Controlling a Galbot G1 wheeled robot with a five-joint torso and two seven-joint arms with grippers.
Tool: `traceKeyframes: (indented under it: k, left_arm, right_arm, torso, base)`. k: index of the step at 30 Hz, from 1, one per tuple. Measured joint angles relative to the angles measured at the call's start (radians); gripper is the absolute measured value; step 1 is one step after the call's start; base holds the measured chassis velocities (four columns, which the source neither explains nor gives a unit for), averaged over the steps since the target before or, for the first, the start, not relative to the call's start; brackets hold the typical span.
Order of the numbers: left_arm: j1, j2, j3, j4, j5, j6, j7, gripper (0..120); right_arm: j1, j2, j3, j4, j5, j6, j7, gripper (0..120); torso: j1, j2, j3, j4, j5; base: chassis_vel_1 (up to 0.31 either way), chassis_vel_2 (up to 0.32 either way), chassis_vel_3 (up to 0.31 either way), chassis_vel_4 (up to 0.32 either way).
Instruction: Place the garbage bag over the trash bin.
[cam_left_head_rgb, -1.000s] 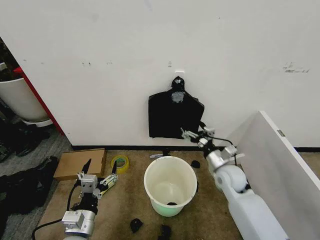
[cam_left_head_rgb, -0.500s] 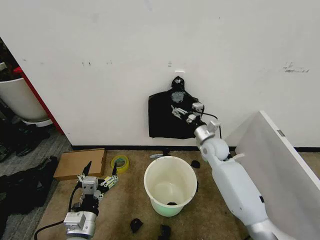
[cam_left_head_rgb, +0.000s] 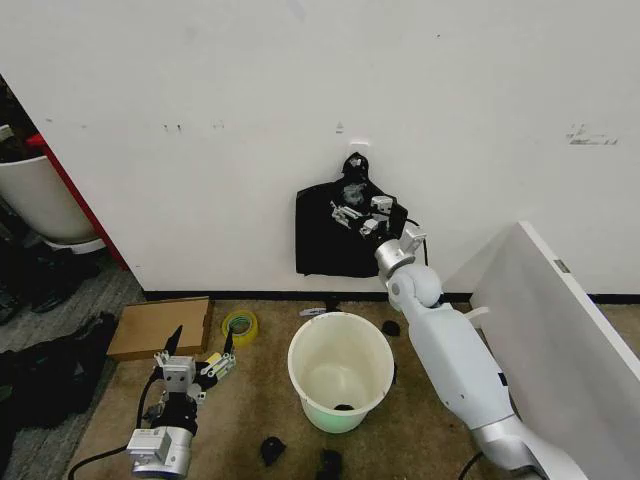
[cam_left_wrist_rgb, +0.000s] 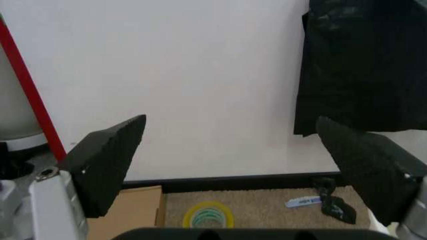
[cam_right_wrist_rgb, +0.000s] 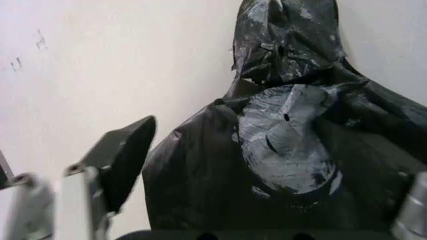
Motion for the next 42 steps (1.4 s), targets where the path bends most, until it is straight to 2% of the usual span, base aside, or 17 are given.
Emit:
traceKeyframes:
  k: [2, 8, 11, 12, 15, 16, 18, 23, 32, 42]
  left_arm:
    - [-0.001, 0.000, 0.000, 0.000, 0.000, 0.000, 0.000, 100]
    - [-0.002, 0.000, 0.001, -0.004, 0.000, 0.001, -0.002, 100]
    - [-0.002, 0.000, 0.002, -0.006, -0.001, 0.001, -0.002, 100]
    - [-0.002, 0.000, 0.002, -0.007, -0.001, 0.001, -0.002, 100]
    - [-0.003, 0.000, 0.002, -0.008, -0.002, 0.002, -0.003, 100]
    - [-0.004, 0.000, 0.002, -0.008, -0.003, 0.002, -0.003, 100]
    - [-0.004, 0.000, 0.002, -0.008, -0.003, 0.002, -0.003, 100]
    - [-0.005, 0.000, 0.002, -0.008, -0.004, 0.002, -0.003, 100]
    - [-0.012, -0.001, 0.007, -0.005, -0.005, 0.003, -0.004, 100]
    - [-0.013, -0.001, 0.012, -0.002, -0.005, 0.003, -0.005, 100]
  right_arm:
    - [-0.002, -0.001, 0.000, 0.001, 0.000, 0.000, 0.001, 81]
    - [-0.007, -0.007, 0.006, 0.003, -0.001, 0.000, 0.016, 54]
    - [-0.008, -0.009, 0.006, 0.007, -0.001, 0.000, 0.019, 47]
    - [-0.008, -0.009, 0.007, 0.008, -0.002, 0.000, 0.021, 41]
    - [-0.008, -0.010, 0.008, 0.008, -0.002, 0.000, 0.024, 32]
    - [-0.008, -0.010, 0.009, 0.008, -0.003, 0.001, 0.027, 26]
    - [-0.008, -0.010, 0.009, 0.008, -0.003, 0.001, 0.028, 22]
    - [-0.025, -0.020, 0.011, 0.027, -0.005, 0.002, 0.036, 1]
    - [-0.090, -0.049, 0.007, 0.097, -0.011, 0.003, 0.044, 0]
    - [-0.278, -0.095, 0.013, 0.246, -0.082, 0.020, 0.039, 0]
  torso:
    - [0.000, 0.000, 0.000, 0.0000, 0.0000]
    - [0.000, 0.000, 0.000, 0.0000, 0.0000]
    - [0.000, 0.000, 0.000, -0.0001, 0.0001]
    - [0.000, 0.000, 0.000, -0.0001, 0.0000]
    - [0.000, 0.000, 0.000, 0.0000, 0.0001]
    - [0.000, 0.000, 0.000, 0.0000, 0.0000]
    - [0.000, 0.000, 0.000, 0.0000, 0.0001]
    - [0.000, 0.000, 0.000, 0.0001, 0.0000]
    - [0.000, 0.000, 0.000, 0.0001, 0.0001]
    - [0.000, 0.000, 0.000, -0.0001, 0.0002]
  base:
    - [0.000, 0.000, 0.000, 0.000]
    - [0.000, 0.000, 0.000, 0.000]
    - [0.000, 0.000, 0.000, 0.000]
    - [0.000, 0.000, 0.000, 0.000]
    - [0.000, 0.000, 0.000, 0.000]
    - [0.000, 0.000, 0.000, 0.000]
    - [0.000, 0.000, 0.000, 0.000]
    - [0.000, 0.000, 0.000, 0.000]
    - [0.000, 0.000, 0.000, 0.000]
    - [0.000, 0.000, 0.000, 0.000]
